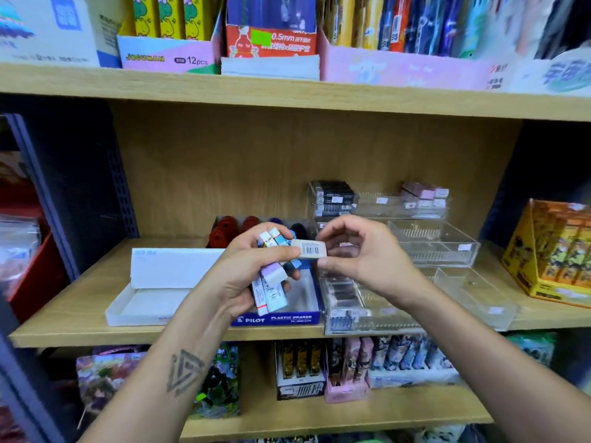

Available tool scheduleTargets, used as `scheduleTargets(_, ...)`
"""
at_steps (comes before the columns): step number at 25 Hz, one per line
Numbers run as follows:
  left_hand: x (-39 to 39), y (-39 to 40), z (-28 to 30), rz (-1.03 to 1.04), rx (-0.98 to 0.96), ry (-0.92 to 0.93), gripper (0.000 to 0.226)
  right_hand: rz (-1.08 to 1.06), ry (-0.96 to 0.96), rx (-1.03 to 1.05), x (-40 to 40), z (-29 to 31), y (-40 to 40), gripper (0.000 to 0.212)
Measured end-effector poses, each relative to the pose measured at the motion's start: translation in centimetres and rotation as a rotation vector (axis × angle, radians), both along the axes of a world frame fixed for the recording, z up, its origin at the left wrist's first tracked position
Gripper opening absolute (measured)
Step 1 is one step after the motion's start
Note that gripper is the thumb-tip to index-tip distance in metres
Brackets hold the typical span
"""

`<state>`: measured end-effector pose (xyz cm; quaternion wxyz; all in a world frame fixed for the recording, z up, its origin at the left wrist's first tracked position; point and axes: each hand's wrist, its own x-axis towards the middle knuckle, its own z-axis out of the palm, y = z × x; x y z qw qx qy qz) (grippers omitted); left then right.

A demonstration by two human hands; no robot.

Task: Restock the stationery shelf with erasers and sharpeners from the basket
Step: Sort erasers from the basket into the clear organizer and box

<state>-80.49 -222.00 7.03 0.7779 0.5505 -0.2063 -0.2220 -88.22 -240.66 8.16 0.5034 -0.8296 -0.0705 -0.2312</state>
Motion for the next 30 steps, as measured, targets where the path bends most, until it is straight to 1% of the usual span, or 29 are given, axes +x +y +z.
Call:
scheduleTargets(4, -1.0, -2.2, 0.3, -0.033, 0.036, 0.007, 0.023, -0.049, 0.015, -0.170, -1.4, 0.2, -1.8, 0.033)
scheduleTargets(8, -1.7, -4.5, 1.1, -0.059, 0.043, 0.082, 0.019, -0.113, 0.040, -0.240, -2.8, 0.5, -3.5, 0.020)
scheduleTargets(10, -1.8, -5.4, 1.6, -0.060, 0.075, 0.089, 0.018, -0.129, 0.112, -0.146, -3.2, 0.7, -4.7, 0.021)
scheduleTargets(12, -2.1, -6.2, 2.1, -0.055, 0.111, 0.088, 0.017, -0.058, 0.187, 0.005, -3.6, 1.0, -5.8, 0.022)
scheduleTargets(13, -2.3, -6.7, 2.4, -0.053, 0.126, 0.086, 0.017, -0.025, 0.204, 0.044, -3.6, 1.1, -6.3, 0.021)
scheduleTargets(16, -2.6, -8.2, 3.2, -0.029, 0.158, 0.108, 0.018, -0.033, 0.211, 0.049, -3.7, 1.8, -7.3, 0.022)
scheduleTargets(17, -2.5, -8.7, 3.6, -0.013, 0.160, 0.125, 0.018, -0.066, 0.201, -0.012, -3.6, 2.1, -7.6, 0.024)
scheduleTargets(20, -1.9, -10.4, 5.0, 0.018, 0.169, 0.144, 0.019, -0.237, 0.167, -0.381, -2.4, 3.1, -8.7, 0.029)
scheduleTargets(21, -1.6, -10.9, 5.6, 0.020, 0.174, 0.144, 0.018, -0.270, 0.158, -0.464, -2.0, 3.7, -9.0, 0.029)
scheduleTargets(23, -0.8, -11.8, 6.7, 0.026, 0.193, 0.159, 0.013, -0.320, 0.148, -0.513, -1.0, 5.1, -10.3, 0.029)
scheduleTargets(25, 0.4, -12.4, 7.6, 0.043, 0.207, 0.205, 0.016, -0.414, 0.199, -0.431, 0.9, 6.9, -12.5, 0.031)
scheduleTargets(26, 1.0, -12.5, 7.9, 0.049, 0.208, 0.227, 0.017, -0.468, 0.223, -0.435, 2.1, 7.9, -13.5, 0.029)
scheduleTargets(27, 1.6, -12.6, 8.2, 0.052, 0.210, 0.244, 0.018, -0.511, 0.219, -0.506, 3.6, 8.9, -14.4, 0.023)
scheduleTargets(28, 2.1, -12.6, 8.3, 0.054, 0.214, 0.257, 0.017, -0.539, 0.209, -0.631, 5.2, 9.6, -15.2, 0.016)
scheduleTargets(29, 2.6, -12.6, 8.4, 0.055, 0.215, 0.268, 0.017, -0.543, 0.207, -0.759, 6.9, 10.1, -15.6, 0.009)
scheduleTargets(30, 3.0, -12.5, 8.4, 0.057, 0.216, 0.279, 0.017, -0.518, 0.224, -0.832, 8.4, 10.4, -15.8, 0.008)
